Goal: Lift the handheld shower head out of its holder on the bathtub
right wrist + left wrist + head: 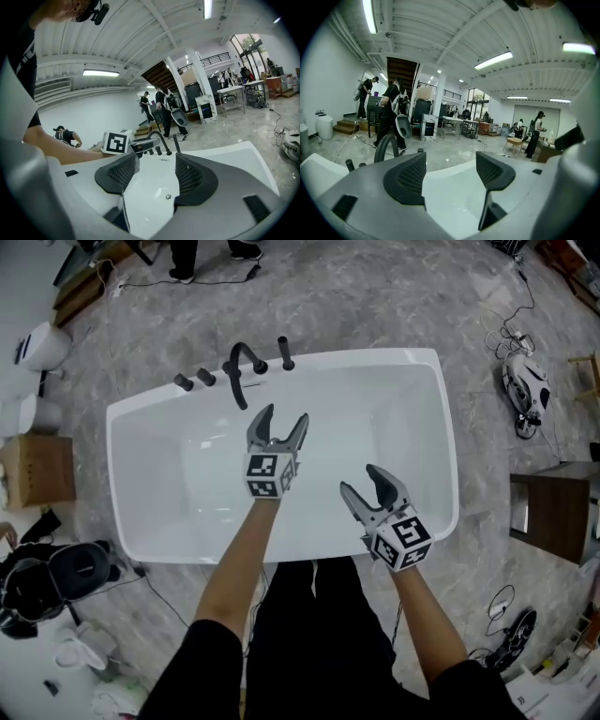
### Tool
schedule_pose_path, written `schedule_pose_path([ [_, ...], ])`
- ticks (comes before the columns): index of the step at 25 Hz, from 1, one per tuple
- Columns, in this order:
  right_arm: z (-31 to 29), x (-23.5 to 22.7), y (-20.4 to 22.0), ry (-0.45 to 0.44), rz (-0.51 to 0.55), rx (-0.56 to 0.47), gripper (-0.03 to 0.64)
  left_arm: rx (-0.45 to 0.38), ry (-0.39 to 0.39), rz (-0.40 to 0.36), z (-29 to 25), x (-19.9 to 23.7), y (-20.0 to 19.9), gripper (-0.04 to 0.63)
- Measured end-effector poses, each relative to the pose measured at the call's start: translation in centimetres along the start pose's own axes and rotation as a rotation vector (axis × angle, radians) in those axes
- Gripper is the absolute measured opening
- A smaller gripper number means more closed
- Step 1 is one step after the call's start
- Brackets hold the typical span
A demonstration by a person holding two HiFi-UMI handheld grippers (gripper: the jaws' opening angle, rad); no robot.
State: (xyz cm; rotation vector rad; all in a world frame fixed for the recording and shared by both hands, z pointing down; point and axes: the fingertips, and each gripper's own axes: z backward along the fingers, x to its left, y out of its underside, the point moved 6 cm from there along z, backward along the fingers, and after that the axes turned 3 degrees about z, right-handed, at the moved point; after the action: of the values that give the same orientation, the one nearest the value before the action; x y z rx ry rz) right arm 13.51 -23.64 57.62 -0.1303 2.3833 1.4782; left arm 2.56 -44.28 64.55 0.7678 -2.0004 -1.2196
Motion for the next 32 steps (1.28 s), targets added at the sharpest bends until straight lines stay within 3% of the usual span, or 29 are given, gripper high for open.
schedule_pose_path([
  [12, -4.3, -4.9, 2.5, 0.035, 0.021, 0.027, 0.235, 0.007, -0.021, 0.031, -9.2, 4.3, 3.4, 0.308],
  [23, -8.3, -4.9, 6.1, 0.021, 0.031, 0.064, 0.235, 0.009, -0.043, 0.006, -15.2, 9.5, 6.2, 0.307],
  [28, -8.8, -5.0, 7.6, 0.013, 0.017, 0.080, 0.235, -0.007, -0.083, 0.126, -17.1, 11.5, 6.9, 0.307],
  [32, -8.9, -5.1, 9.3, 0.014, 0.006, 0.100, 0.235, 0.021, -0.096, 0.065, -18.9, 12.6, 7.2, 0.307],
])
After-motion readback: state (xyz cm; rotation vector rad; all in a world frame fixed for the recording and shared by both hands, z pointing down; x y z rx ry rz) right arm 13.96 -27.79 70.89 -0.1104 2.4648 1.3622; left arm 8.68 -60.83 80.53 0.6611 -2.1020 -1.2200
